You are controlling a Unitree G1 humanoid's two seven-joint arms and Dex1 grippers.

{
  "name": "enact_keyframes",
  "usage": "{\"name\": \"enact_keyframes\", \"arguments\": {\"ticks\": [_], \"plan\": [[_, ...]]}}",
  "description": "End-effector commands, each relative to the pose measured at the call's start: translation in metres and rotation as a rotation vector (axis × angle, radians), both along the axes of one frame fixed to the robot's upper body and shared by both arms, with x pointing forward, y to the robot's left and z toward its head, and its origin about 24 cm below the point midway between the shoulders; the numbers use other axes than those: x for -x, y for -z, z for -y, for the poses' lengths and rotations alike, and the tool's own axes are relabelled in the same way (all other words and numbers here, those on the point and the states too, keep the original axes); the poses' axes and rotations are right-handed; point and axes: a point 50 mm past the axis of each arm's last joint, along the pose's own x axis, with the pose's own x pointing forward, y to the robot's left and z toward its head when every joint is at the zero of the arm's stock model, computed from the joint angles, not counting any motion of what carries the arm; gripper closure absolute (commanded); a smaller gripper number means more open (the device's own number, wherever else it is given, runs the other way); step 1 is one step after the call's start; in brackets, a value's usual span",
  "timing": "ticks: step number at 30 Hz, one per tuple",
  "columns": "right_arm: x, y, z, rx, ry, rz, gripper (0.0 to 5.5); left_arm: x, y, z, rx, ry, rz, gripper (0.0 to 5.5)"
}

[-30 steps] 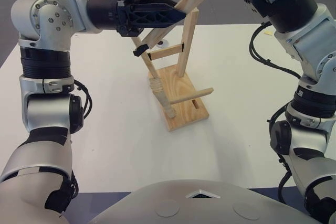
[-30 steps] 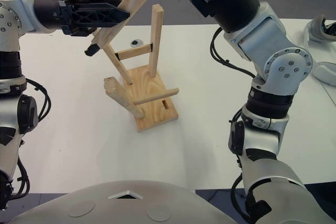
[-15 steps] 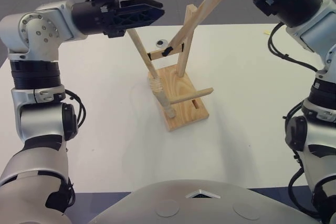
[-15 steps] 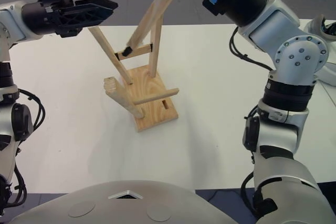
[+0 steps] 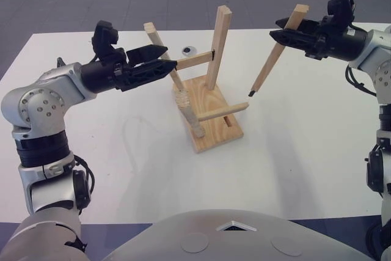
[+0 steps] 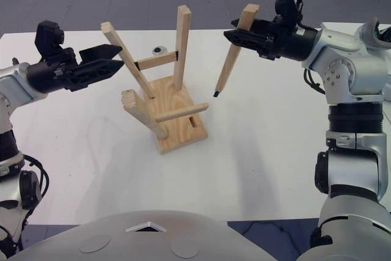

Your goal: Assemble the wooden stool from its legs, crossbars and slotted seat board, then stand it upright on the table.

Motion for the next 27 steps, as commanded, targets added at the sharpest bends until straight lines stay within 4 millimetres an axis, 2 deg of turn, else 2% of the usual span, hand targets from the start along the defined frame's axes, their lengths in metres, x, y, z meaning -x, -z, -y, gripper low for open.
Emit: {"name": "enact_keyframes", "arguments": {"ticks": [1, 4, 8, 14, 23, 27], "plan": [[0.008, 0.008, 0.010, 0.074, -0.009, 0.080, 3.45, 0.010, 0.009, -0.003, -0.009, -0.046, -0.015, 0.10], [0.014, 0.011, 0.014, -0.005, -0.026, 0.127, 3.45, 0.016, 0.017, -0.003, -0.007, -0.077, -0.029, 0.10], [0.031, 0.012, 0.012, -0.177, -0.168, 0.099, 3.45, 0.019, 0.020, -0.003, 0.001, -0.103, -0.027, 0.10], [0.063, 0.021, 0.005, -0.183, -0.304, 0.006, 3.45, 0.023, 0.022, -0.006, 0.006, -0.125, -0.033, 0.10], [0.059, 0.034, 0.004, -0.252, -0.216, 0.064, 3.45, 0.019, 0.021, -0.005, 0.010, -0.110, -0.042, 0.10], [0.060, 0.044, -0.012, -0.290, -0.229, 0.097, 3.45, 0.016, 0.020, -0.006, 0.007, -0.098, -0.040, 0.10]]}}
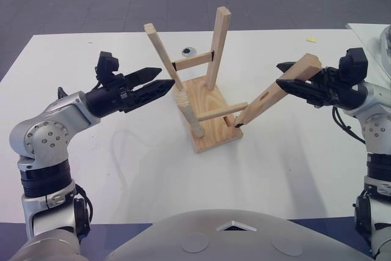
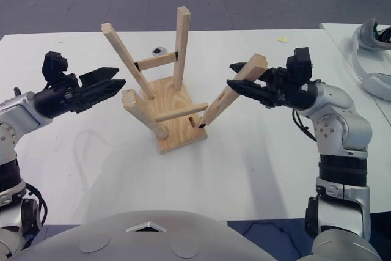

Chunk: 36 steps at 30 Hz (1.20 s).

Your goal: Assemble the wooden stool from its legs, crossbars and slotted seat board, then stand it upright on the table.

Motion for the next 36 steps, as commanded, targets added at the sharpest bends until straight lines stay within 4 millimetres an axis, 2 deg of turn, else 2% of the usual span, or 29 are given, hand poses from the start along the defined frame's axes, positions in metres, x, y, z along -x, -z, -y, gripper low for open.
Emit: {"name": "enact_keyframes", "arguments": {"ticks": [1, 8, 15, 20, 24, 30, 34, 36], "plan": [[0.002, 0.010, -0.011, -0.014, 0.003, 0.022, 3.45, -0.004, -0.007, -0.001, -0.016, 0.015, 0.026, 0.10], [0.009, 0.021, -0.008, -0.009, 0.023, 0.016, 3.45, -0.007, -0.009, -0.003, -0.026, 0.031, 0.024, 0.10], [0.023, 0.047, -0.006, 0.070, -0.053, 0.013, 3.45, -0.008, -0.010, -0.006, -0.033, 0.033, 0.023, 0.10], [0.029, 0.055, 0.000, 0.224, -0.209, 0.123, 3.45, -0.009, -0.009, -0.003, -0.040, 0.059, 0.020, 0.10], [0.027, 0.058, 0.003, 0.285, -0.239, 0.178, 3.45, -0.008, -0.008, -0.001, -0.042, 0.076, 0.018, 0.10], [0.010, 0.042, 0.009, 0.300, -0.228, 0.207, 3.46, -0.006, -0.005, 0.001, -0.028, 0.064, 0.013, 0.10], [-0.006, 0.018, 0.017, 0.309, -0.198, 0.218, 3.46, -0.004, -0.003, -0.001, -0.026, 0.044, 0.011, 0.10], [-0.014, 0.005, 0.015, 0.298, -0.214, 0.197, 3.46, -0.001, 0.001, -0.002, -0.025, 0.030, 0.004, 0.10]]}}
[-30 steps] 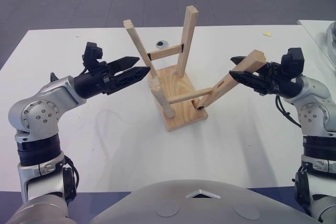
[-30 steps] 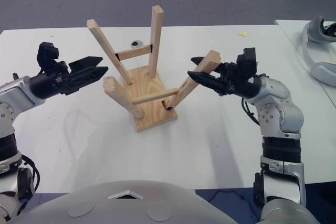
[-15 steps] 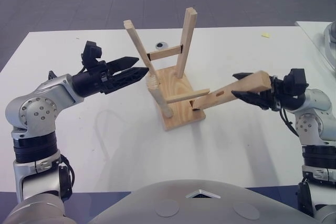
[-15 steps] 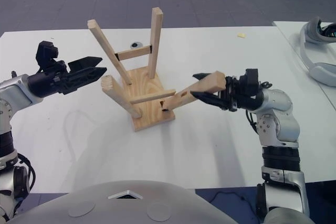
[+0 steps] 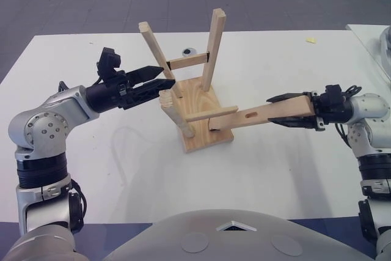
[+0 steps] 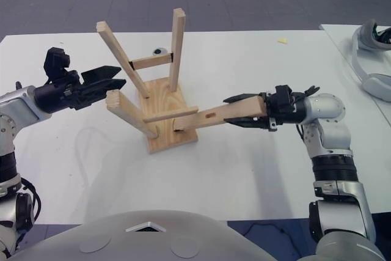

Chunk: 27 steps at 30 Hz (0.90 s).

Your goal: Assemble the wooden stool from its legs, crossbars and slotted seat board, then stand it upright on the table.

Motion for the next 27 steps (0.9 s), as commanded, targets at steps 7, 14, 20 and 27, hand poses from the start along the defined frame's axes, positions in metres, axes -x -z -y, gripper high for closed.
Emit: {"name": "enact_keyframes", "arguments": {"ticks": [7, 14, 20, 27], "plan": [[-0.026, -0.047, -0.012, 0.080, -0.105, -0.051, 3.46, 0.010, 0.010, 0.004, 0.014, -0.048, -0.003, 0.10], [-0.038, -0.053, -0.009, 0.151, -0.103, -0.053, 3.46, 0.017, 0.015, 0.005, 0.035, -0.084, -0.011, 0.10], [-0.038, -0.047, -0.009, 0.188, -0.129, -0.084, 3.46, 0.021, 0.018, 0.005, 0.047, -0.099, -0.017, 0.10], [-0.041, -0.050, -0.013, 0.221, -0.156, -0.086, 3.46, 0.025, 0.022, 0.007, 0.056, -0.113, -0.018, 0.10]]}}
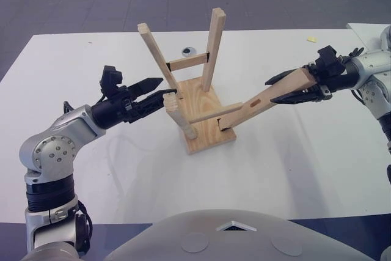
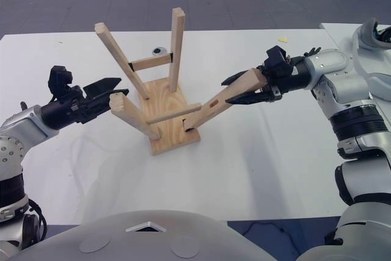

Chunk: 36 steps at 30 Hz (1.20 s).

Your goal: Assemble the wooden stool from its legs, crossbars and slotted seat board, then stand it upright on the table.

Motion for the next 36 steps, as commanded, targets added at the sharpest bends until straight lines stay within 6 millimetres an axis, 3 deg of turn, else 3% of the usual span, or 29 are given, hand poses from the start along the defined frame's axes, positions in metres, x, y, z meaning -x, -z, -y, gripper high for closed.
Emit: {"name": "enact_keyframes", "arguments": {"ticks": [1, 8, 14, 36], "plan": [[-0.005, -0.012, -0.001, 0.032, -0.017, 0.036, 3.46, 0.004, 0.002, 0.002, 0.003, -0.011, -0.002, 0.10], [-0.017, -0.025, -0.015, 0.048, -0.061, 0.080, 3.46, 0.008, 0.005, 0.005, 0.019, -0.029, -0.003, 0.10], [-0.019, -0.021, -0.020, 0.087, -0.088, 0.047, 3.46, 0.012, 0.007, 0.007, 0.047, -0.069, 0.003, 0.10], [-0.025, -0.026, -0.019, 0.240, -0.126, 0.085, 3.46, 0.021, 0.013, 0.009, 0.065, -0.102, -0.014, 0.10]]}}
